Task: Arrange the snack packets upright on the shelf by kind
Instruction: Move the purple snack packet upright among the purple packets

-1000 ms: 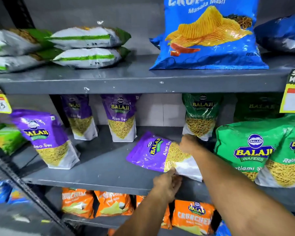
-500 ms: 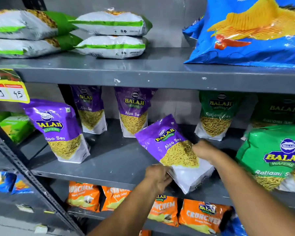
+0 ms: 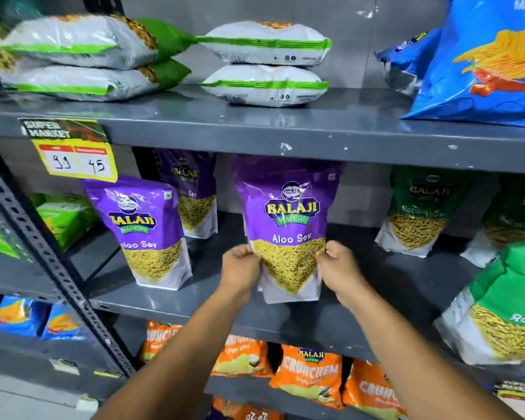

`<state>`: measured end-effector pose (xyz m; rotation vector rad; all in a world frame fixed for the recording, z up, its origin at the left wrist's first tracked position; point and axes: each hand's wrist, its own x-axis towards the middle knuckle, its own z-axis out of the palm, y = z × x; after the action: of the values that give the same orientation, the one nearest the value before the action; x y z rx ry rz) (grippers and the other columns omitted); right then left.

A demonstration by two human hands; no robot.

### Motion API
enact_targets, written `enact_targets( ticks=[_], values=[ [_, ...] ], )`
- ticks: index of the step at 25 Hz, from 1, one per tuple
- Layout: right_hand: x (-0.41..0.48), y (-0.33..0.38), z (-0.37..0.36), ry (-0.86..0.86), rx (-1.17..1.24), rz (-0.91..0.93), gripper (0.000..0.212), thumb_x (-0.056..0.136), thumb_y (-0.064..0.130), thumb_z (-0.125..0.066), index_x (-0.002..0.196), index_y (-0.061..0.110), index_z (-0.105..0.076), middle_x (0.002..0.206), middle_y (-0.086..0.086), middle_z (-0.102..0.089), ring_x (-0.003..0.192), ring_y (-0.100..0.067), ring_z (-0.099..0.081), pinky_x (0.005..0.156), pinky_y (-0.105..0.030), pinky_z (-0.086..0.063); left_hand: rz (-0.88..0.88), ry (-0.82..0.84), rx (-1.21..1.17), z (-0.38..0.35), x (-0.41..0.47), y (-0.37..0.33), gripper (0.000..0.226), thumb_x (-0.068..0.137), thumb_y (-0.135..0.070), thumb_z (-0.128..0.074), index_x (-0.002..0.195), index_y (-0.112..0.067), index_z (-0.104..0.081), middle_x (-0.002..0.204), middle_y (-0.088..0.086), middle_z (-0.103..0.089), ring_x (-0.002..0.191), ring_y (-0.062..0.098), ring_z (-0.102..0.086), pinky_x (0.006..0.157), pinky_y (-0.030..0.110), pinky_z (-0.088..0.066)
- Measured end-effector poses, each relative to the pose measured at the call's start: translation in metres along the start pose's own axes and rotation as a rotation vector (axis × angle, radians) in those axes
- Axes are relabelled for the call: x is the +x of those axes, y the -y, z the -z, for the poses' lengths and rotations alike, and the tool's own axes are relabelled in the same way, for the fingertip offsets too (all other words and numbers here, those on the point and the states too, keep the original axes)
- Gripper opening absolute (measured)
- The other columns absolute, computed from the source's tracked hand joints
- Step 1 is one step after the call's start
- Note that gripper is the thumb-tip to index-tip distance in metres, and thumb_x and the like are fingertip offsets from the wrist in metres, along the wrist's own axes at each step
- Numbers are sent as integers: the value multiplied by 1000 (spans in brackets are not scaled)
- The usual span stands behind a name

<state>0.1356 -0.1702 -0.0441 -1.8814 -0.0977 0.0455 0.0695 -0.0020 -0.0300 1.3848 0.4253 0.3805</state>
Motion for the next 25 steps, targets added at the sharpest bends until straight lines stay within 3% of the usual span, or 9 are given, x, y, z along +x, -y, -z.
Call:
enact_targets(
  ticks=[4, 8, 12, 17, 21, 25],
  values=[
    [7, -2, -39, -49, 63, 24, 10, 83, 10, -47, 83, 3, -54, 93, -25, -68, 88, -38, -64, 80, -52, -50, -85, 9, 0, 23, 27, 0, 22, 87, 12, -44, 86, 3, -64, 73, 9, -64, 63, 12, -55, 57, 20, -47],
    [8, -17, -61, -116, 106, 10, 14, 85, 7, -48, 84, 16, -58, 94, -18, -71, 89, -36, -65, 82, -53, -51, -116, 46, -22, 34, 39, 18, 26, 89, 13, -42, 81, -4, -61, 71, 8, -62, 53, -1, -58, 57, 14, -48],
    [5, -36, -69, -127, 94, 88, 22, 90, 13, -45, 87, 30, -59, 95, -8, -70, 88, -27, -64, 80, -48, -51, -123, 150, -107, 42, 49, 37, 26, 90, 12, -43, 85, -5, -62, 73, -2, -72, 66, 0, -65, 66, 15, -54],
    [-5, -49, -66, -144, 113, 34, 36, 94, 15, -47, 129, 19, -54, 127, -7, -64, 111, -21, -59, 91, -33, -44, -94, 224, -50, 60, 57, 52, 33, 91, 10, -41, 112, -6, -61, 107, 5, -68, 96, 6, -66, 86, 20, -52],
    [-17, -66, -59, -137, -18, 43, 42, 95, 14, -48, 137, 11, -48, 140, -9, -55, 125, -23, -52, 95, -27, -36, -141, 148, 67, 79, 49, 70, 41, 90, 11, -44, 99, -22, -67, 106, 2, -70, 94, 3, -66, 83, 13, -50],
    [-23, -64, -59, -85, -131, 38, 44, 96, 19, -46, 139, 19, -47, 138, -5, -57, 124, -26, -54, 93, -27, -40, -216, 220, 200, 79, 46, 74, 46, 90, 7, -45, 98, -31, -69, 103, -6, -70, 94, -6, -65, 85, 7, -48]
  ],
)
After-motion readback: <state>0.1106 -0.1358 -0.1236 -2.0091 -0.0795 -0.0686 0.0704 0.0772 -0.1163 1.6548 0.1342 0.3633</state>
